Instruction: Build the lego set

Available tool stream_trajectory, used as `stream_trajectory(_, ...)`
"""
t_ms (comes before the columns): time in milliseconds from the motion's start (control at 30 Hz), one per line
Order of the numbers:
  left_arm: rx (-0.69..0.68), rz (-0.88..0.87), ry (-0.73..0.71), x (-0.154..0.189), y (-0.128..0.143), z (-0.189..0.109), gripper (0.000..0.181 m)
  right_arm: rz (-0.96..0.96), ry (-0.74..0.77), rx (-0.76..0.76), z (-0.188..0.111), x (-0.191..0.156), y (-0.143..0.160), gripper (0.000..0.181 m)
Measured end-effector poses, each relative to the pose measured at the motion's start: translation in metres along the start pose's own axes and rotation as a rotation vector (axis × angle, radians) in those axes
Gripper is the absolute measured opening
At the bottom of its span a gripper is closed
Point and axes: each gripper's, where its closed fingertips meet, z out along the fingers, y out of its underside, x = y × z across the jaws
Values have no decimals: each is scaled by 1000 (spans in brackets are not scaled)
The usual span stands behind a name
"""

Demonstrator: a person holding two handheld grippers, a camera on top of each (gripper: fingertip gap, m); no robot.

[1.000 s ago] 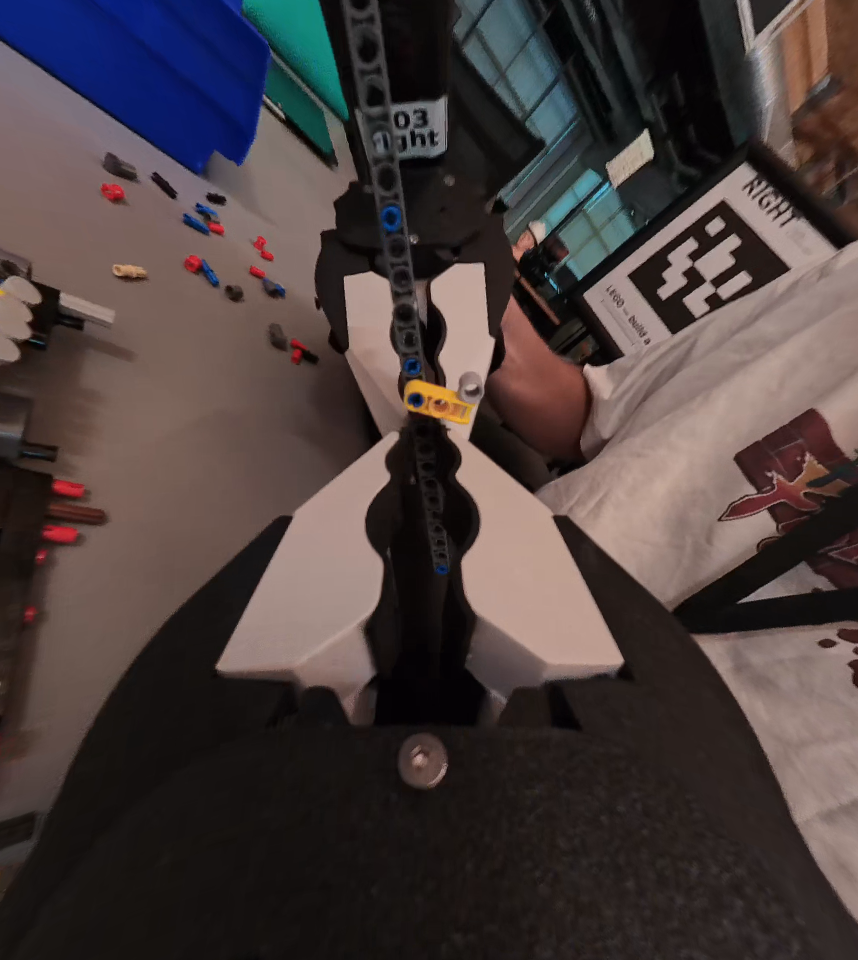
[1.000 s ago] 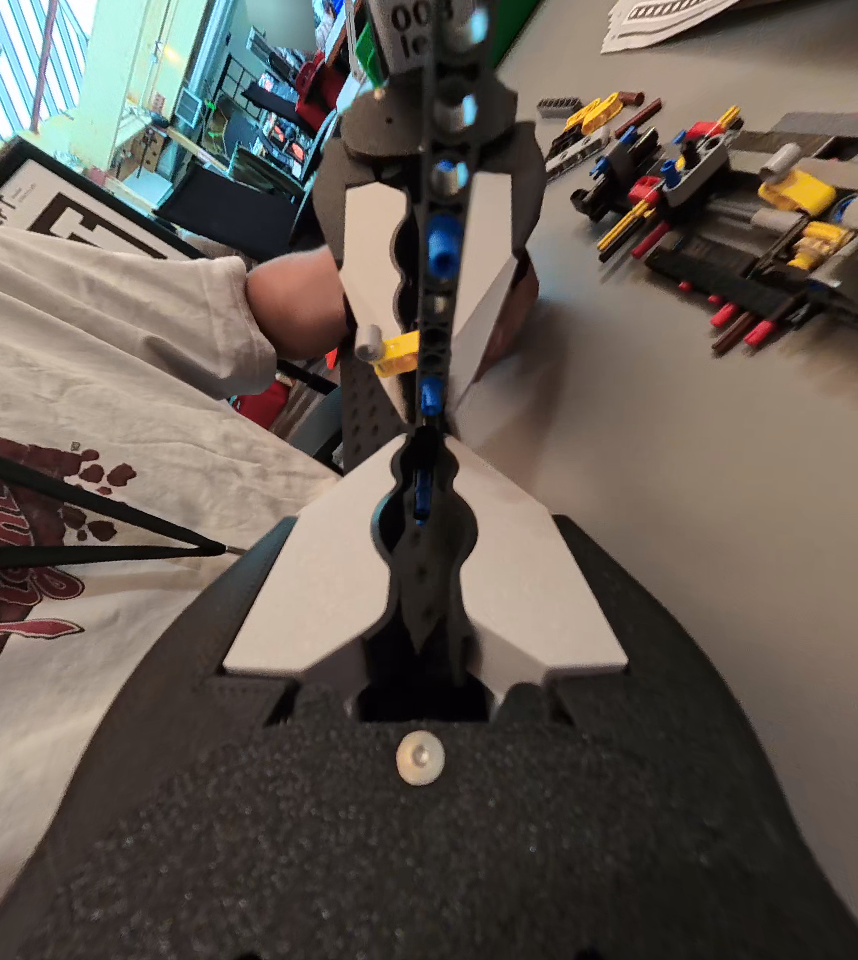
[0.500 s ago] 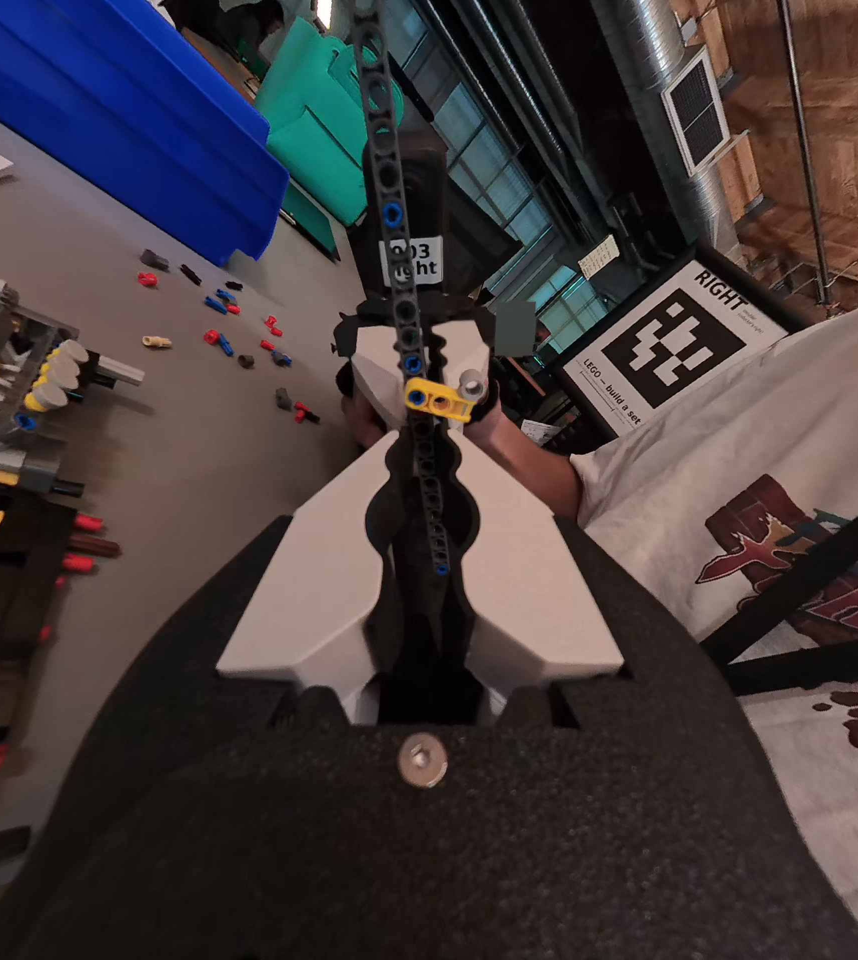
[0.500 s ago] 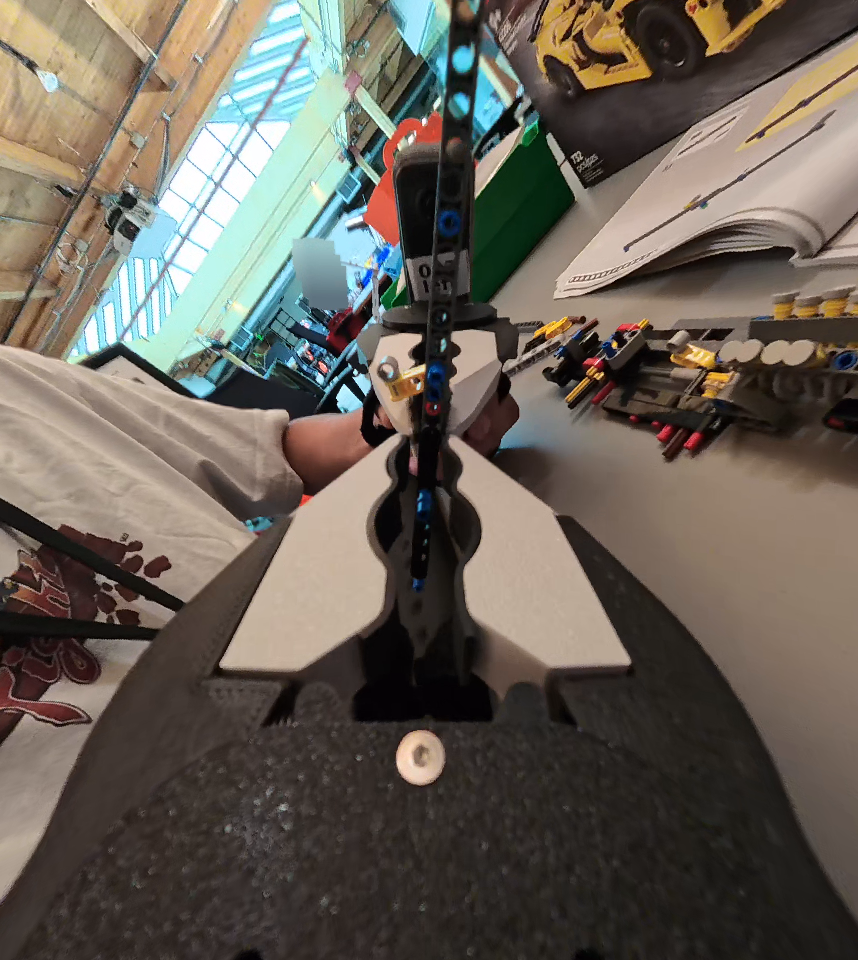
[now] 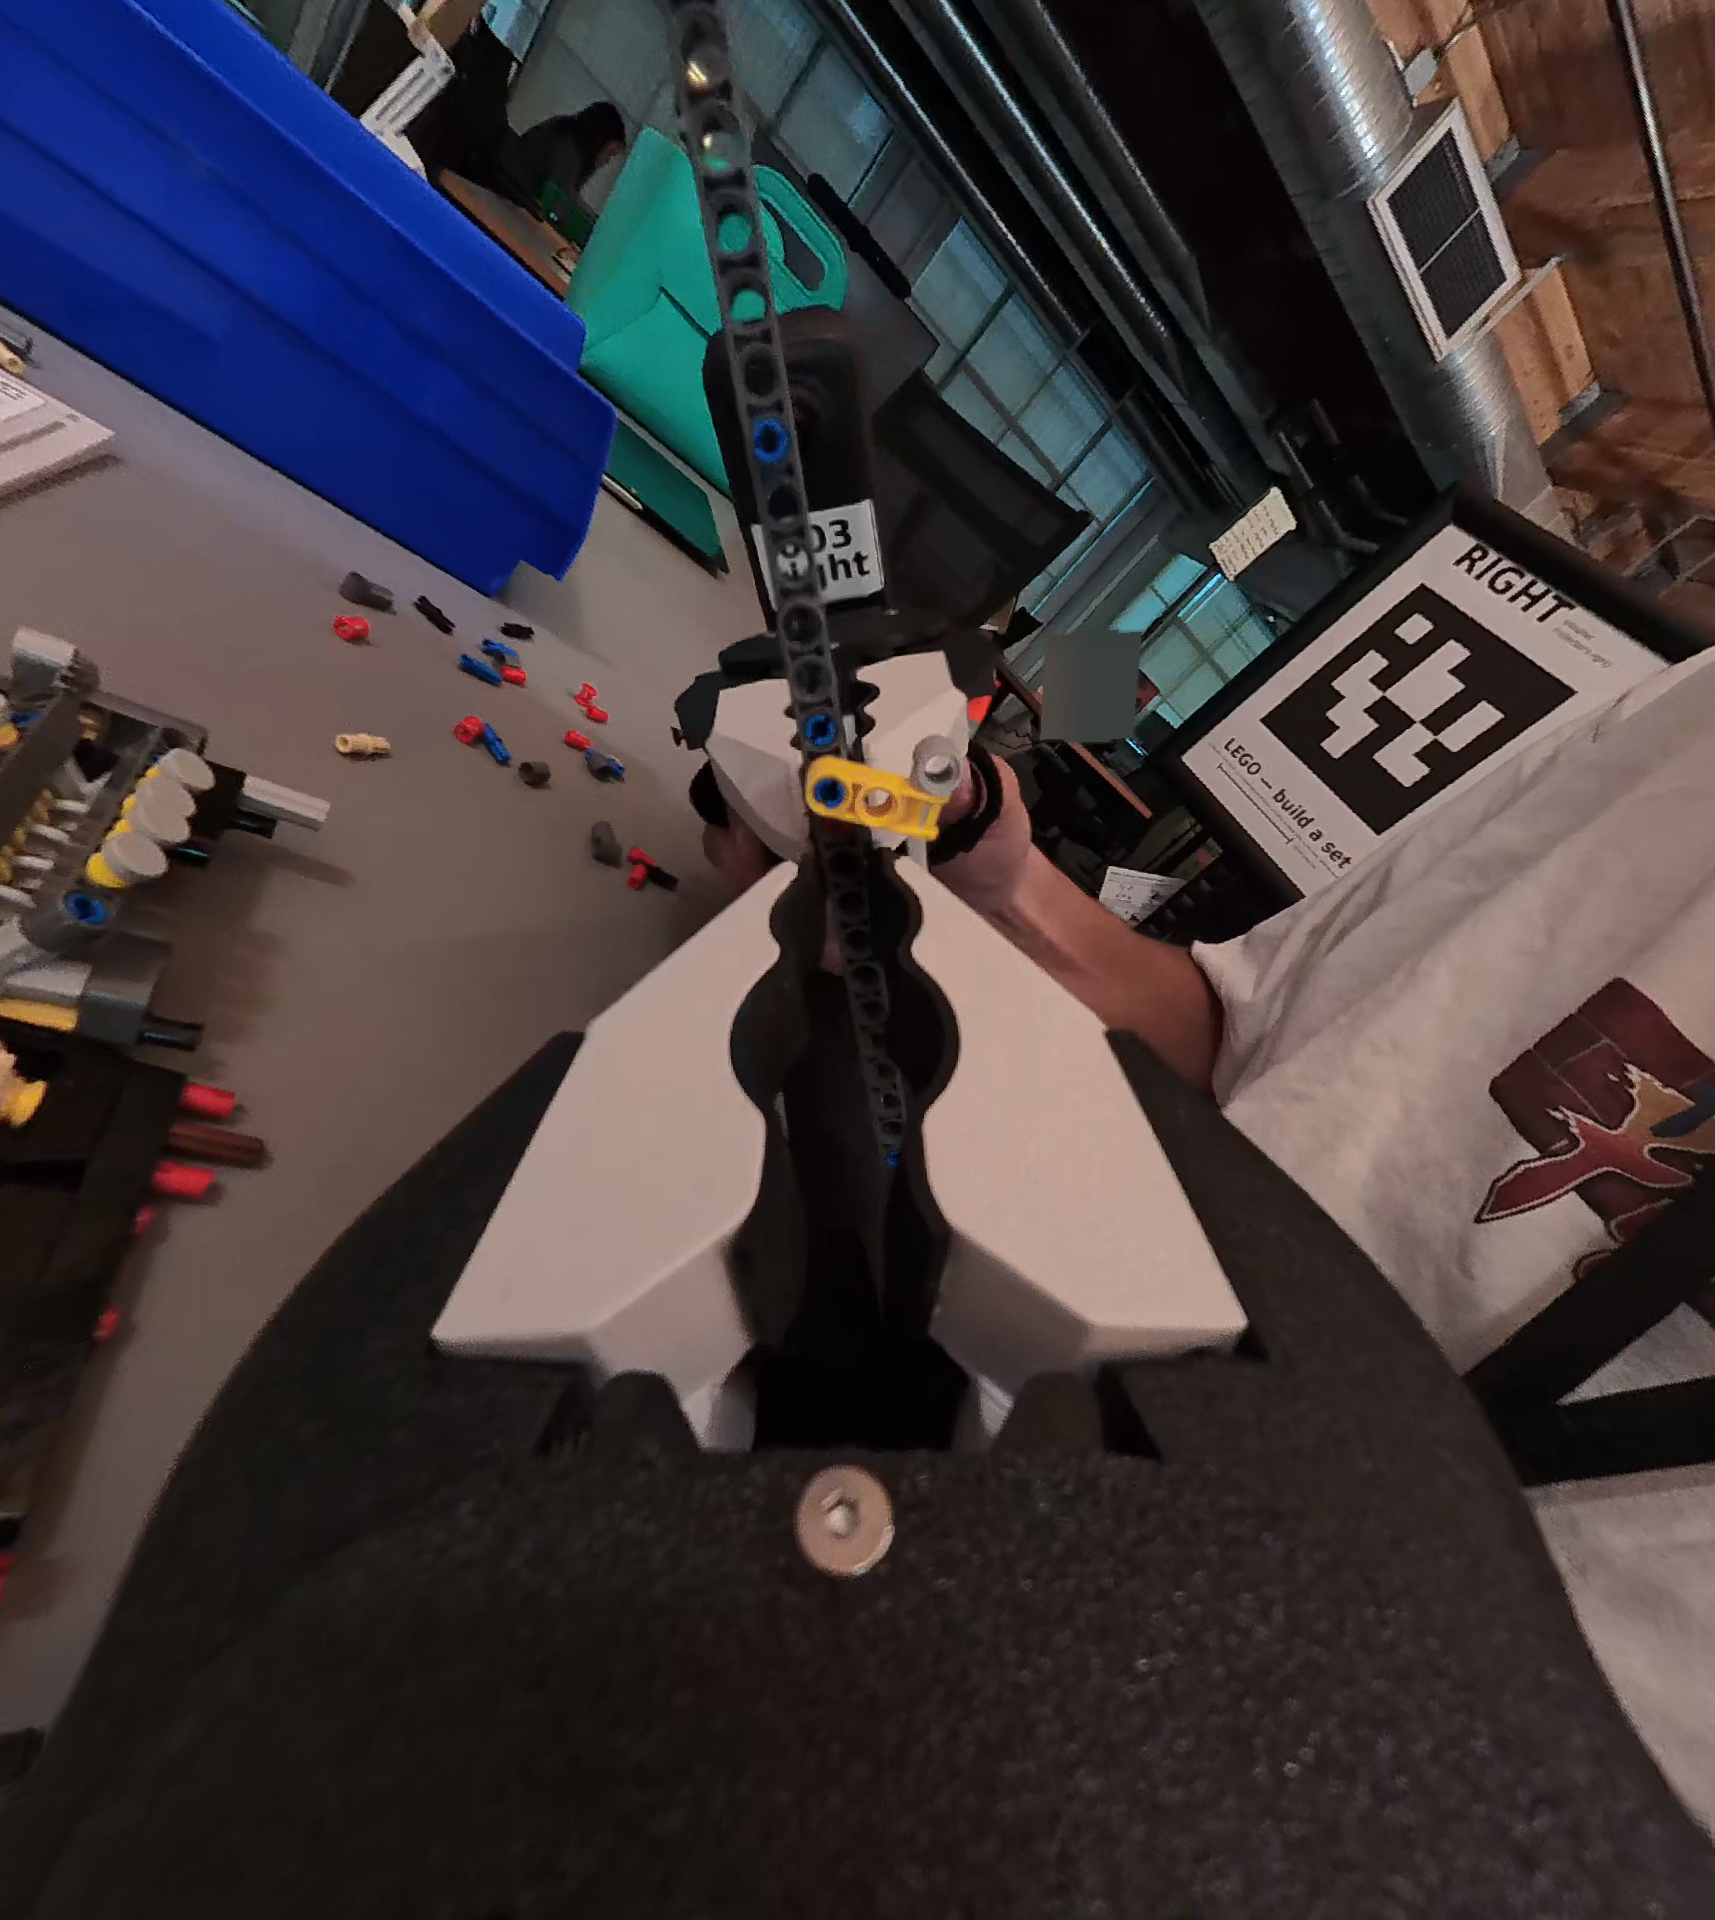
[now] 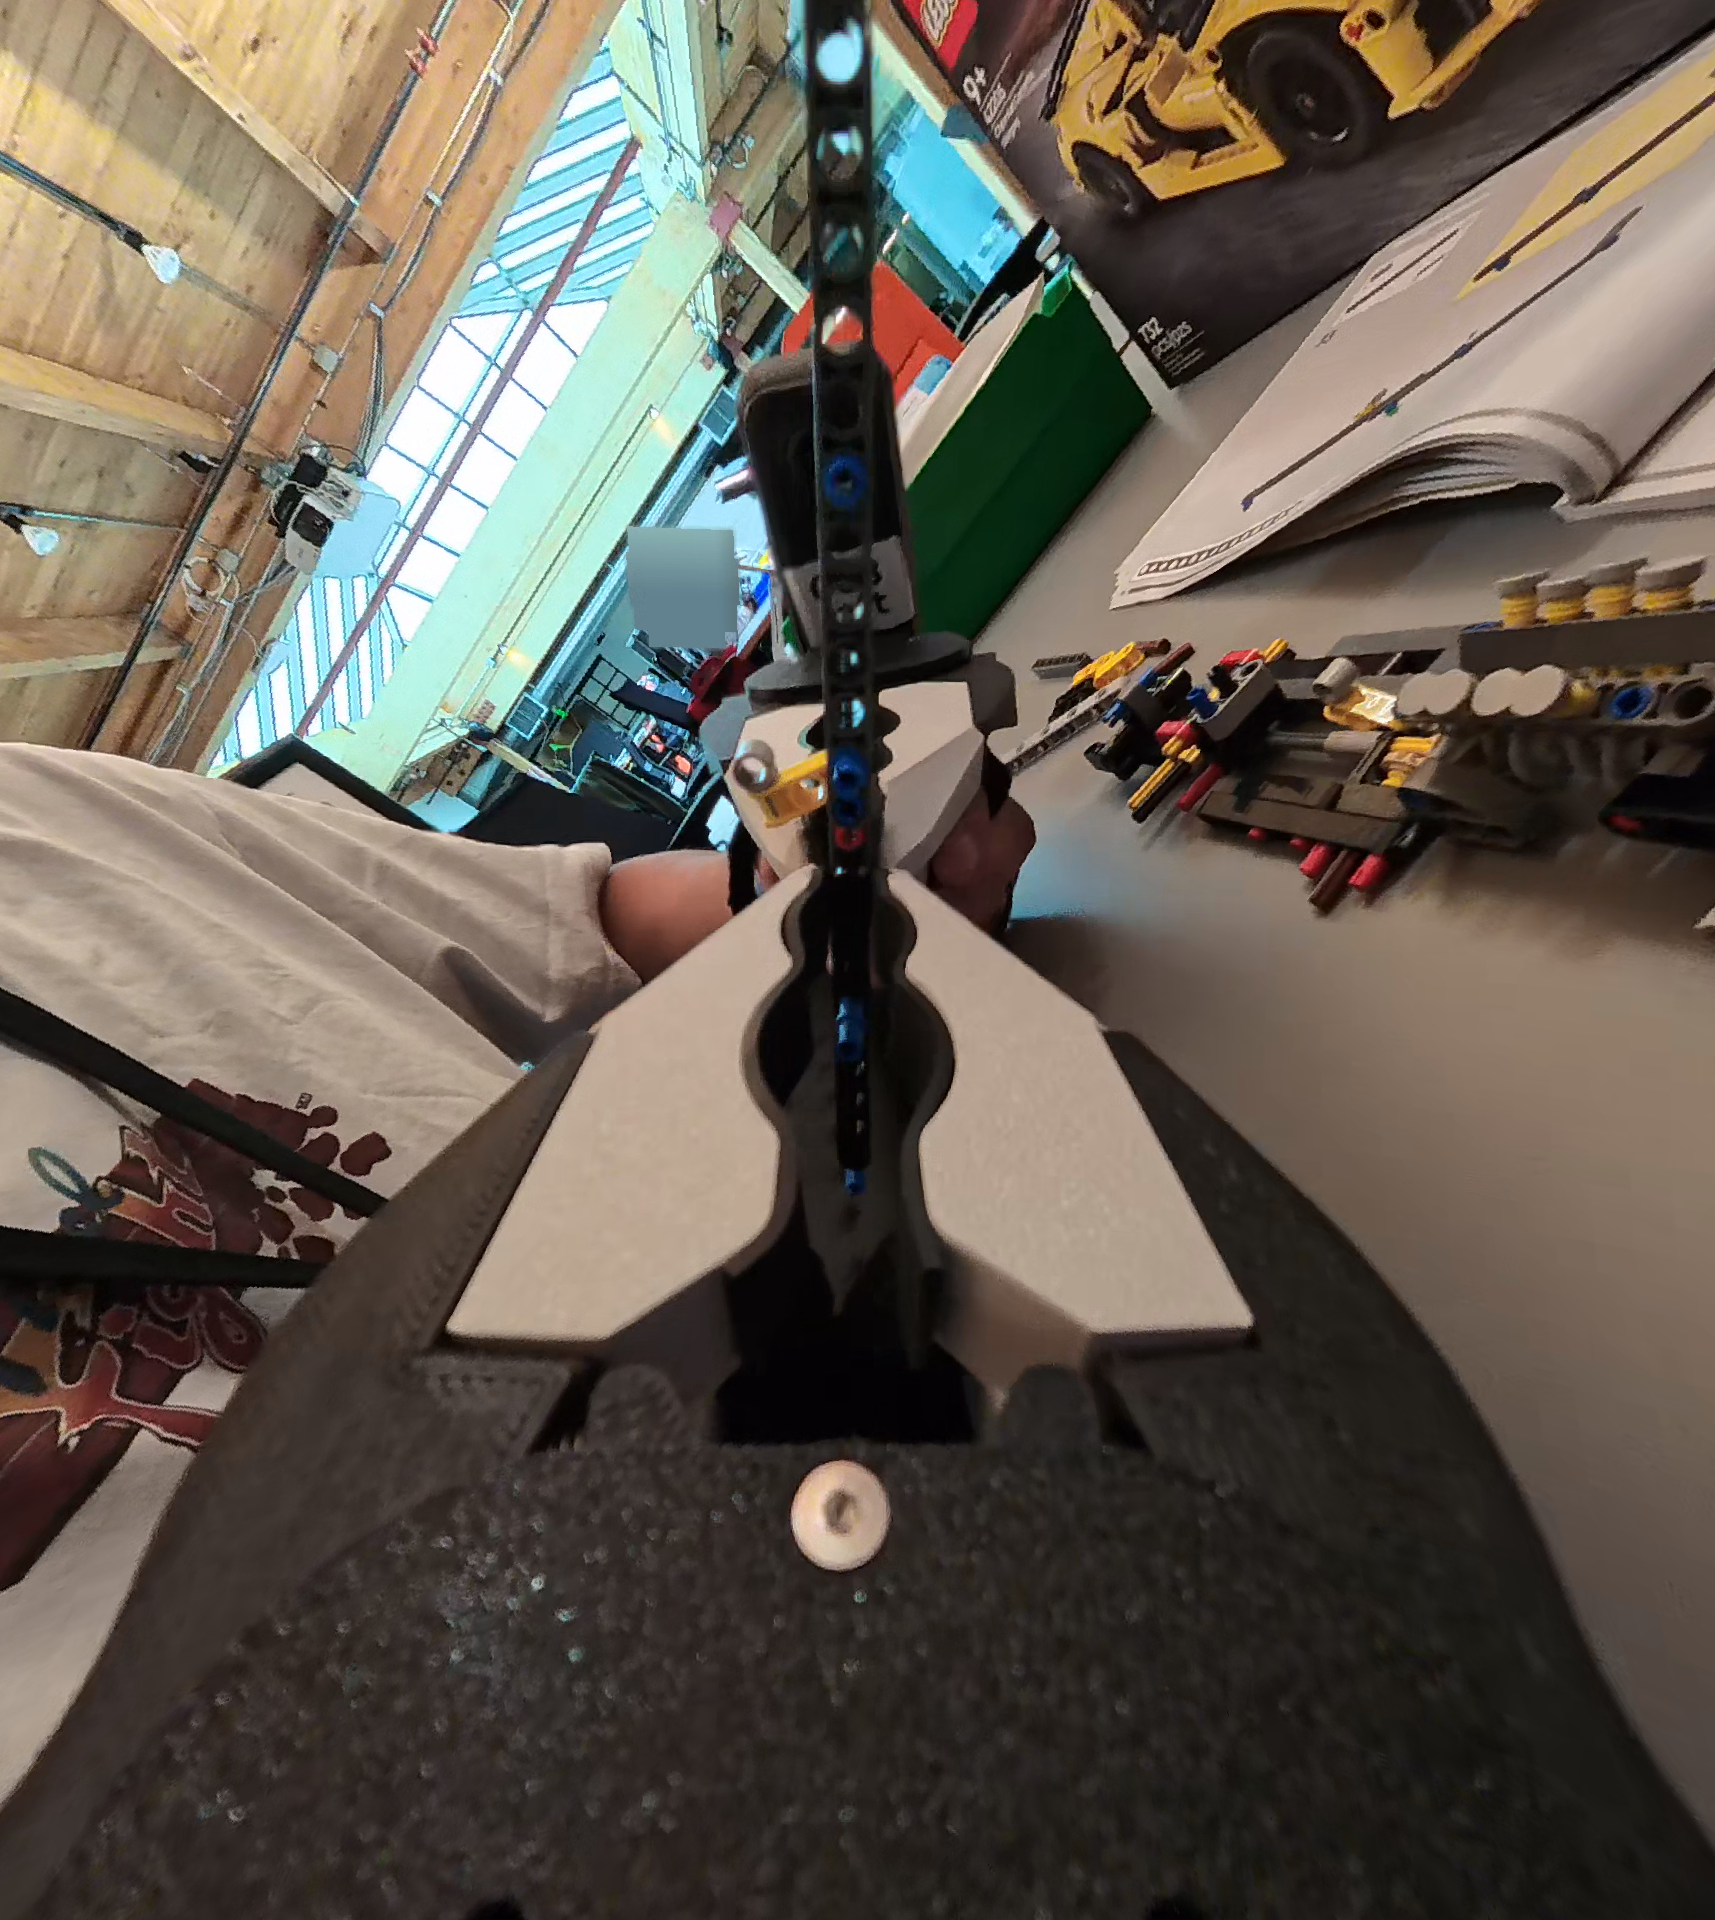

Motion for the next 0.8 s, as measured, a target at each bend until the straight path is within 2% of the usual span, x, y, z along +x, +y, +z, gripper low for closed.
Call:
stream_trajectory(133, 46, -10, 15, 2, -5, 2, 6, 2, -28, 48, -2, -3, -5, 5)
stream_trajectory(433, 43, -18, 50, 7, -2, 0, 6, -13, -54, 33, 0, -8, -1, 5)
stream_trajectory(533, 24, -19, 55, 8, 0, -1, 6, -9, -57, 20, 0, -8, 1, 5)
stream_trajectory(633, -59, -65, 101, 10, 6, -6, 8, -30, -42, -28, 3, -8, 7, 5)
stream_trajectory(733, -23, -6, 26, -1, -8, -24, 34, -19, -33, -28, 3, -6, 7, 5)
stream_trajectory(800, 6, -12, 7, -5, -15, -28, 39, -31, -4, -54, 6, -3, 11, 5)
